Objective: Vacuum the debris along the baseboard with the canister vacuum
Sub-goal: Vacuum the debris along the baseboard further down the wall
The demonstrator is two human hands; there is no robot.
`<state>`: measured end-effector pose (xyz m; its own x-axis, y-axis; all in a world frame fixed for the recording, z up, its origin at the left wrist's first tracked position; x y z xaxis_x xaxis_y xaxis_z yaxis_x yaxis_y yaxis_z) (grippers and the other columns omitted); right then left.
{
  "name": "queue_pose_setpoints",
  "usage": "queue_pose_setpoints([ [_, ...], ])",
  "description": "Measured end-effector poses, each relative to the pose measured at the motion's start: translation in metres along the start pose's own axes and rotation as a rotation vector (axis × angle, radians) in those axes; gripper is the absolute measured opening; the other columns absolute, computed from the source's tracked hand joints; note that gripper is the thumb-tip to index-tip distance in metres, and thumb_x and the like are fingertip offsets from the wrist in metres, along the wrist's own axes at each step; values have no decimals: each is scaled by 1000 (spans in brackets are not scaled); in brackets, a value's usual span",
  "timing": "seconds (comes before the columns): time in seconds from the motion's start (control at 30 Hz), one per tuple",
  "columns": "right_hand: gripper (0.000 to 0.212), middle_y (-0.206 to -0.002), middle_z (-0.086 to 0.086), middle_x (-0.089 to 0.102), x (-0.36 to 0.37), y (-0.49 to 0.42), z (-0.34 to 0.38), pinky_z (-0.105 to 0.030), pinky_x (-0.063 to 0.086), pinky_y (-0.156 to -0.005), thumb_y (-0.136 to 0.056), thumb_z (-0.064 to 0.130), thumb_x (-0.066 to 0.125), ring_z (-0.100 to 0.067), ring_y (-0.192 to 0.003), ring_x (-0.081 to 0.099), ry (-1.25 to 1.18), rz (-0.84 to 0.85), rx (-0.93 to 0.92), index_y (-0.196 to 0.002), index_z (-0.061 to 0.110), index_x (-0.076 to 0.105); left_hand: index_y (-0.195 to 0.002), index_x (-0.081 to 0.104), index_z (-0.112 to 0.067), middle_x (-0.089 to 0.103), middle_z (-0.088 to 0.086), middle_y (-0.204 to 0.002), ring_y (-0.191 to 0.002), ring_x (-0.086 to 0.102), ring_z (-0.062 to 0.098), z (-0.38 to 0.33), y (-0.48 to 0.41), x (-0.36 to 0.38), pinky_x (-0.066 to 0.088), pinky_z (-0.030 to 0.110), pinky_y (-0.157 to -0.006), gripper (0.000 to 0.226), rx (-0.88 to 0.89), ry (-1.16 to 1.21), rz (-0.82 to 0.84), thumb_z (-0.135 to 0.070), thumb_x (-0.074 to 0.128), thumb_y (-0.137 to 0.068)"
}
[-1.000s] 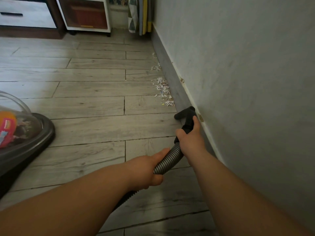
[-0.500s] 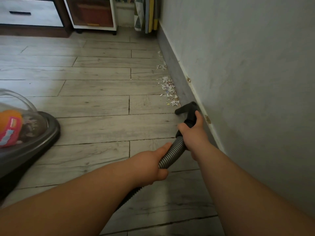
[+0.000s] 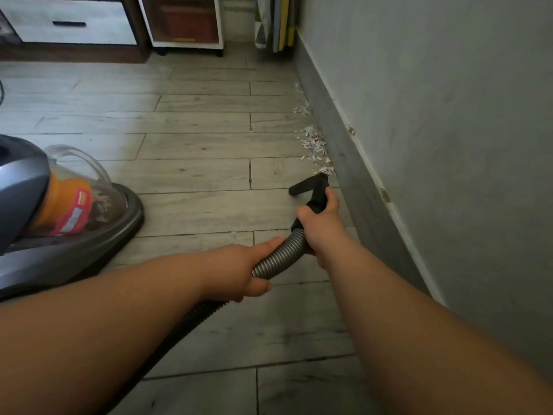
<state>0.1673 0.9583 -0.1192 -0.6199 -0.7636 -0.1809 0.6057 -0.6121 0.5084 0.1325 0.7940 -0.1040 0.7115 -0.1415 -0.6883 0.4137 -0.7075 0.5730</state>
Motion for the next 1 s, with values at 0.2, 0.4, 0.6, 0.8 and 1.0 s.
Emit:
queue_pose_setpoints([
  [0.2, 86, -141, -12, 46, -2, 23, -26, -53, 57, -83, -91, 46, 62, -33, -100, 62, -342, -88, 158, -150, 49, 0, -138, -11, -63, 57, -2, -113, -87, 58, 10, 17, 15, 5, 46, 21, -81, 85, 101, -125, -40, -39, 56, -92],
  [0.4, 51, -108, -16, 64, -20, 40, -33, -50, 57, -82, -86, 24, 68, -33, -95, 65, -521, -107, 296, -130, 14, 47, -128, -16, -72, 54, -12, -119, -96, 54, 5, 32, 26, 3, 43, 18, -85, 85, 250, -241, -95, -41, 55, -92],
  [0.6, 42, -100, -13, 66, -7, 61, -9, -44, 58, -73, -82, 20, 67, -30, -87, 67, -559, -189, 224, -120, 9, 55, -129, -14, -70, 51, -17, -122, -93, 53, -2, 40, 35, -6, 41, 9, -82, 86, 341, -200, -181, -40, 58, -91],
  [0.8, 39, -96, -9, 65, 8, 90, 1, -33, 53, -57, -89, 28, 64, -25, -82, 65, -581, -279, 184, -123, 14, 53, -134, -6, -66, 43, -26, -123, -85, 46, -10, 59, 47, -16, 32, -2, -71, 84, 409, -180, -200, -40, 61, -90],
  [1.0, 39, -96, -7, 65, 11, 122, -8, -33, 53, -57, -88, 26, 62, -24, -81, 64, -686, -373, 195, -124, 15, 53, -128, -7, -72, 50, -24, -122, -86, 52, -5, 60, 55, -22, 41, 6, -76, 87, 444, -238, -167, -39, 63, -88],
])
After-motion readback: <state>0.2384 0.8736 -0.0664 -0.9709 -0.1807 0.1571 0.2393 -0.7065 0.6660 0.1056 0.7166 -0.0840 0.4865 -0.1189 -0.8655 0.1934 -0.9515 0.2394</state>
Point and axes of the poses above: each hand's wrist, its own y-axis away from the middle knuckle, its own x-axis out of the palm, z = x × y, the point moved 3 cm from there along -y, towards the middle knuckle
